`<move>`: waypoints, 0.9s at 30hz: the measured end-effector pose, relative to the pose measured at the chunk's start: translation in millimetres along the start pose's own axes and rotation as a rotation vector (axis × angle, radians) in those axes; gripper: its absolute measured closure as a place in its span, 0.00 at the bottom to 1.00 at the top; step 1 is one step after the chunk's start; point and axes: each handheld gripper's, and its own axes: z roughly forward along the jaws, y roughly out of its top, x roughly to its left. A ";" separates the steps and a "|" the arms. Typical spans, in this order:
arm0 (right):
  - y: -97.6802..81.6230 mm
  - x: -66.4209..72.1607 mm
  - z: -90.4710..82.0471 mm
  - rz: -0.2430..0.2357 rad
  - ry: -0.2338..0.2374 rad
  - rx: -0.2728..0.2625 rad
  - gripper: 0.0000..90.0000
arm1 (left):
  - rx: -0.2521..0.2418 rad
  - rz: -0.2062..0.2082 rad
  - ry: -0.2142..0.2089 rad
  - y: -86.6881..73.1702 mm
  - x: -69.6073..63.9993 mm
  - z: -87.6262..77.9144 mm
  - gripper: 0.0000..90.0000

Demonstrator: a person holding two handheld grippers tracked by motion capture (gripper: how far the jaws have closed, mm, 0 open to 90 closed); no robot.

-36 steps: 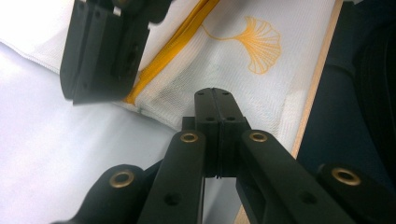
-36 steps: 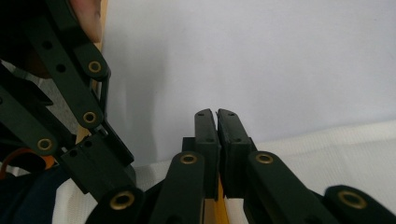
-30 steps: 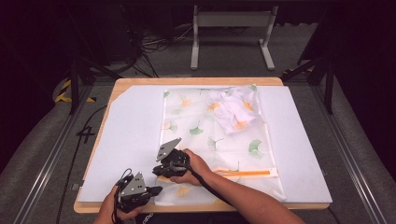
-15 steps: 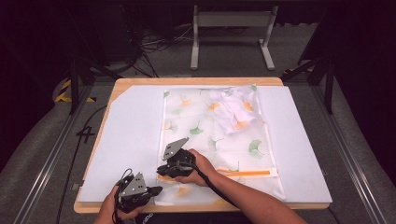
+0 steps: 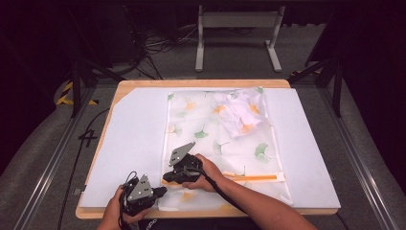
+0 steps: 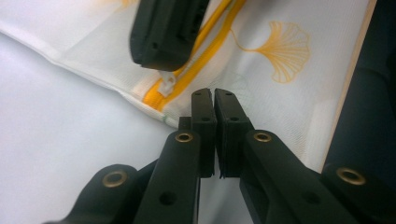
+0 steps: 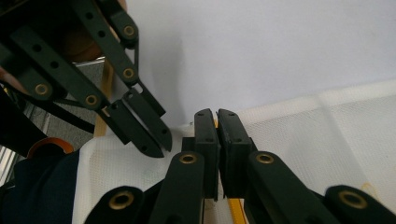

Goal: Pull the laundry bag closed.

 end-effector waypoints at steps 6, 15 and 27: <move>-0.6 -0.5 -0.3 -0.026 0.011 0.023 0.97 | 0.001 -0.008 0.001 -1.1 3.4 0.0 0.96; 0.1 0.0 4.3 -0.055 0.039 0.071 0.92 | -0.005 -0.016 -0.007 -2.6 4.8 0.1 0.98; -3.1 -0.3 14.6 -0.005 0.040 0.065 0.93 | -0.011 -0.018 -0.015 -3.7 5.7 0.1 0.98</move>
